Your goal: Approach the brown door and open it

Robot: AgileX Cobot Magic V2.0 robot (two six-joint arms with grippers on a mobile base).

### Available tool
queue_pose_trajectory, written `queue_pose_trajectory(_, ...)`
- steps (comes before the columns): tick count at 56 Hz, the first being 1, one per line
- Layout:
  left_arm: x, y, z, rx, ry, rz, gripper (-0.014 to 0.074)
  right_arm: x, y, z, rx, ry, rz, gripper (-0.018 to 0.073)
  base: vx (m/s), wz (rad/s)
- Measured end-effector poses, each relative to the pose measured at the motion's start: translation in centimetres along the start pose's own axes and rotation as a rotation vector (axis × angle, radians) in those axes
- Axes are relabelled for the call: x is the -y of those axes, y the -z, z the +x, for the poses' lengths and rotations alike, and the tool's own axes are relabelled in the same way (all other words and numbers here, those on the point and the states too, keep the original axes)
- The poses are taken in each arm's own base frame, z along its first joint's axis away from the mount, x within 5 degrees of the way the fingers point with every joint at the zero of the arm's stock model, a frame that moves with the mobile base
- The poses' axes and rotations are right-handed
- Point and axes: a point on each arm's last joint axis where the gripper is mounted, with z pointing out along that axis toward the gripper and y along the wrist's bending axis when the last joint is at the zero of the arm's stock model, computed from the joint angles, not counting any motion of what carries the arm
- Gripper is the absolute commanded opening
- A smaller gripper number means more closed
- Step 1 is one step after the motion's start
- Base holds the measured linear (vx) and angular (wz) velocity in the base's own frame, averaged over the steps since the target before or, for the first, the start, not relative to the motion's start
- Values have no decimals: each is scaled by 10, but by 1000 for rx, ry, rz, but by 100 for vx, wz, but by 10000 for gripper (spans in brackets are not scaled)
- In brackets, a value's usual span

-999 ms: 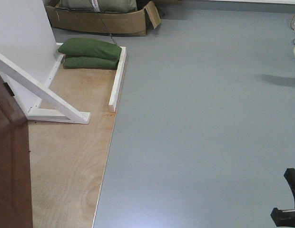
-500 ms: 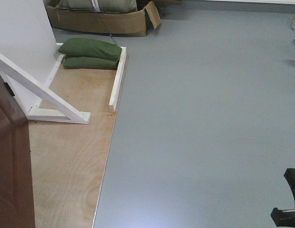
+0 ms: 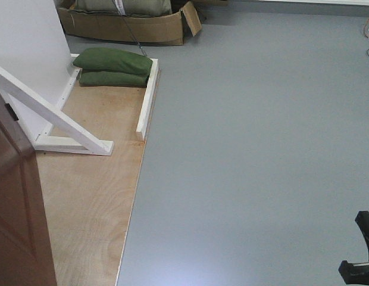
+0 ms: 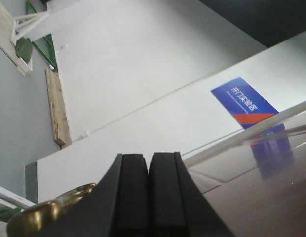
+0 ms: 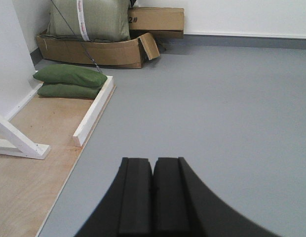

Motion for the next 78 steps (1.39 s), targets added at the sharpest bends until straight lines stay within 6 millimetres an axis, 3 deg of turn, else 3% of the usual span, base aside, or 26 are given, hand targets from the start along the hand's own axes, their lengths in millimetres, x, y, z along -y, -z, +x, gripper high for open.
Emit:
queue_pose_trajectory(28, 14, 7, 23, -281, -28, 165, -6, 0, 0, 0, 0, 0, 0, 0, 0, 0)
queue_pose_trajectory(78, 27, 19, 51, -528, -280, 398, -6, 0, 0, 0, 0, 0, 0, 0, 0, 0)
